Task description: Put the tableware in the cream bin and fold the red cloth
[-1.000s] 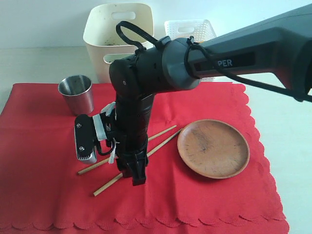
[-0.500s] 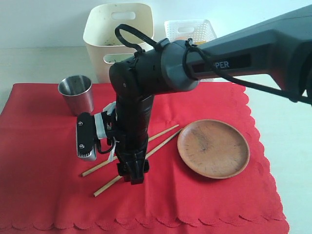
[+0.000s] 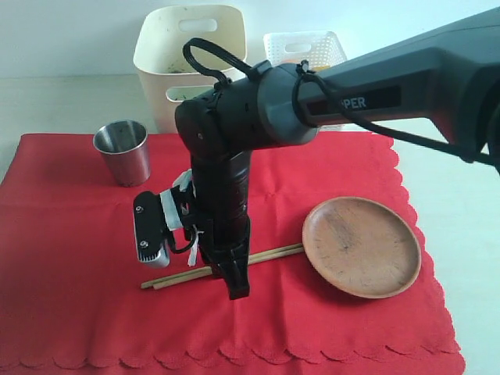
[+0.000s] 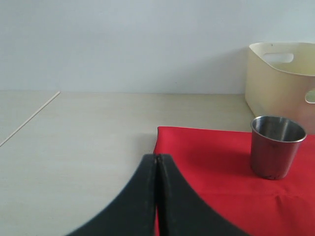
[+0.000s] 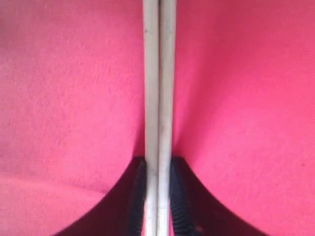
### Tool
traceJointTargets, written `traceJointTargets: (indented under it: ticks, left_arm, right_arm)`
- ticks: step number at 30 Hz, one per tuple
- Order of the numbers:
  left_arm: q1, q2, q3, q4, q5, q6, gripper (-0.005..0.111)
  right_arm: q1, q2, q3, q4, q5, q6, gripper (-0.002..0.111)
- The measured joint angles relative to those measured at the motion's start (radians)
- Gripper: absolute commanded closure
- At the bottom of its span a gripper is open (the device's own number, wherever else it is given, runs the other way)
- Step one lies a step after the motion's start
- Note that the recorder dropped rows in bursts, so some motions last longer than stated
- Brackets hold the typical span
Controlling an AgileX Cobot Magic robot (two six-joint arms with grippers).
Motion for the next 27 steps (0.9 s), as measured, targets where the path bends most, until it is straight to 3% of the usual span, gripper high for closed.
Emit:
traceJointTargets:
  ticks: [7,16,27]
  left_arm:
    - [0.000,0.000,0.000,0.000,0.000,0.000,0.107]
    - [0.000,0.000,0.000,0.000,0.000,0.000,0.107]
    - [0.000,0.000,0.000,0.000,0.000,0.000,0.107]
  right_arm:
    - [-0.002,-0.036,0.000,-0.048,-0.012,-0.014,0.108]
    - [-0.002,-0.236,0.000,-0.059,-0.279,0.033,0.108]
    - [-0.002,-0.168,0.000,-0.059,-0.181,0.011,0.108]
